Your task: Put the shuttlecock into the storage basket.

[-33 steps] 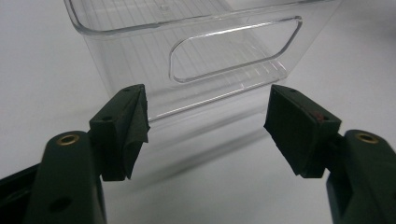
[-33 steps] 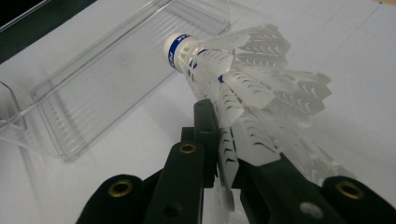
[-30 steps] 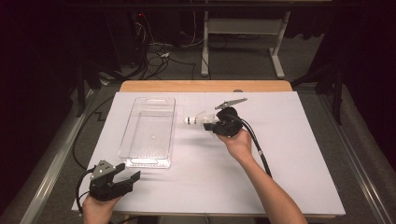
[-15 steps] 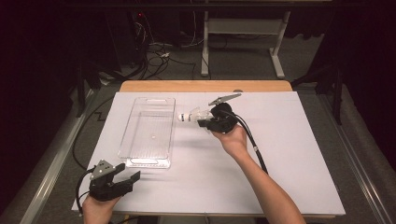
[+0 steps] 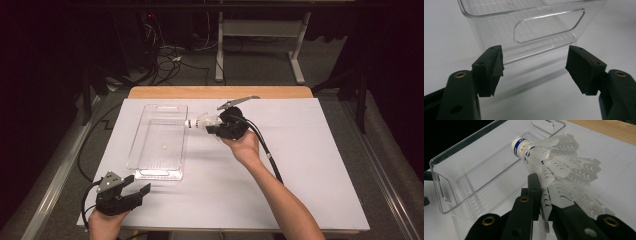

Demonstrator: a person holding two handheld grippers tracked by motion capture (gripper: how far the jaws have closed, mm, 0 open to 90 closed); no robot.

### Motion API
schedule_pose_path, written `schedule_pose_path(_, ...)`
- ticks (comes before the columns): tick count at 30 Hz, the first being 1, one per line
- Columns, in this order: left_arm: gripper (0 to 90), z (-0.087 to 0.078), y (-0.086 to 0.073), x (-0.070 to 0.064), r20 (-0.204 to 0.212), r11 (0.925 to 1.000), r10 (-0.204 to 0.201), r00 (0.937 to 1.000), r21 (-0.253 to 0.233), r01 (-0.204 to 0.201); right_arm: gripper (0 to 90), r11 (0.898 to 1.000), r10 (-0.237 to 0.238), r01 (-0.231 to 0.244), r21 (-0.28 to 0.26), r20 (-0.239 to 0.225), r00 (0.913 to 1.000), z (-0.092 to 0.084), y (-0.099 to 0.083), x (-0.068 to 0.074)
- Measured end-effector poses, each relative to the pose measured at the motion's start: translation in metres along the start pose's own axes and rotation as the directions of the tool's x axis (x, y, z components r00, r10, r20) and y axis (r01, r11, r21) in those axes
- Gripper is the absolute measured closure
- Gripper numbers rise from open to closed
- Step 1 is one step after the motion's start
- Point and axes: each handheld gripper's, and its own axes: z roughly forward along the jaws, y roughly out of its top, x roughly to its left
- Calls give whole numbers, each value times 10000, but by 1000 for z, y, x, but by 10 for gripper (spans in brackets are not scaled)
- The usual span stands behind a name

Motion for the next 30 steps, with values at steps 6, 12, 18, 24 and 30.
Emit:
schedule_pose_path(6,310,0,0,0,5,10000,14,10000,5,-14,887,10000,-16,16,-23,-84,10000,4,4,3)
schedule_pose_path(12,310,0,0,0,13,10000,15,10000,-5,-15,887,9999,-126,128,100,-122,9998,11,6,6)
schedule_pose_path(18,310,0,0,0,31,10000,27,10000,15,-27,887,9998,-178,180,127,-149,9997,16,10,10)
schedule_pose_path(24,310,0,0,0,42,10000,17,10000,2,-17,886,9990,-341,345,299,-140,9993,25,14,14)
schedule_pose_path(30,310,0,0,0,60,10000,8,10000,-17,-8,887,9988,-290,297,382,-187,9994,32,16,17)
